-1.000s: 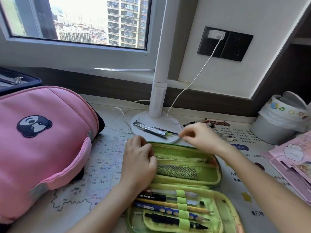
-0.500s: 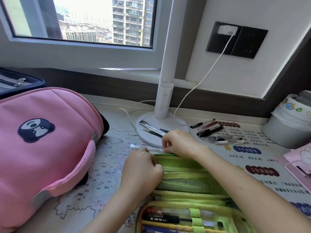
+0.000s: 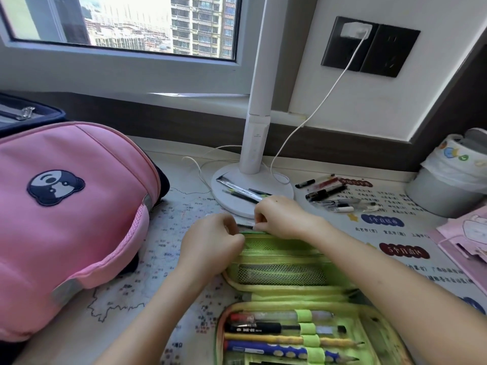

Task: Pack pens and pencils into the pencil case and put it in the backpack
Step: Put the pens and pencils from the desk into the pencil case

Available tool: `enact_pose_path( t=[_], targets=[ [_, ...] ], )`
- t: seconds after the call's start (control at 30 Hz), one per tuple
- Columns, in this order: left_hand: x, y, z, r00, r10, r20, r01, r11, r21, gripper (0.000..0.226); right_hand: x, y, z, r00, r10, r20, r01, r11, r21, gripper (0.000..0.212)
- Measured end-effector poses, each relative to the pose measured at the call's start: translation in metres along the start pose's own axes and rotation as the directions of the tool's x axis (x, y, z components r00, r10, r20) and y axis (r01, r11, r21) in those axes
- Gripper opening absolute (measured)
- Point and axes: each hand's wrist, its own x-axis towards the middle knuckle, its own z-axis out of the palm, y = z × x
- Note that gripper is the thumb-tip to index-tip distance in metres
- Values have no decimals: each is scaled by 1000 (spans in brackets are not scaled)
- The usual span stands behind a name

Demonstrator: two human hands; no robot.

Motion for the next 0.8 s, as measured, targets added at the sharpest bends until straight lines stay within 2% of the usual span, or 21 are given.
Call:
enact_pose_path(
  t=[0.03,0.1,0.17,0.2,0.27,0.33,0.4,0.53,0.7,0.77,0.8],
  targets=[
    [0,0,0,999,32,-26,-31,999,27,2,-1,1,-1,999,11,-43,-13,999,-39,18],
    [0,-3,2,995,97,-39,-94,993,69,5,-7,8,-7,974,45,-223,-76,989,-130,23],
    [2,-6,5,988,154,30,-156,985,75,11,-23,17,-21,920,66,-385,-99,993,-65,24],
    [3,-8,6,979,195,66,-200,976,84,14,-34,23,-27,913,85,-399,-80,996,28,22],
    [5,-8,5,933,338,125,-356,918,174,16,-58,31,-38,951,105,-291,-41,975,218,17],
    [10,-7,4,857,482,182,-515,804,298,17,-75,38,-37,982,103,-158,-59,964,259,12],
    [12,-4,4,795,571,203,-604,718,347,15,-86,48,-30,985,133,-112,-101,961,258,12],
    [13,-6,11,706,665,242,-691,571,444,15,-104,58,-14,976,190,-106,-146,934,327,13],
    [11,-6,16,633,707,316,-733,414,540,21,-120,55,4,974,182,-136,-126,931,343,17],
    [15,-6,14,622,709,332,-744,403,534,20,-124,54,9,973,143,-181,-82,948,307,16],
    [18,-7,13,631,705,324,-751,452,481,18,-125,55,11,970,126,-208,-63,956,286,16]
  ],
)
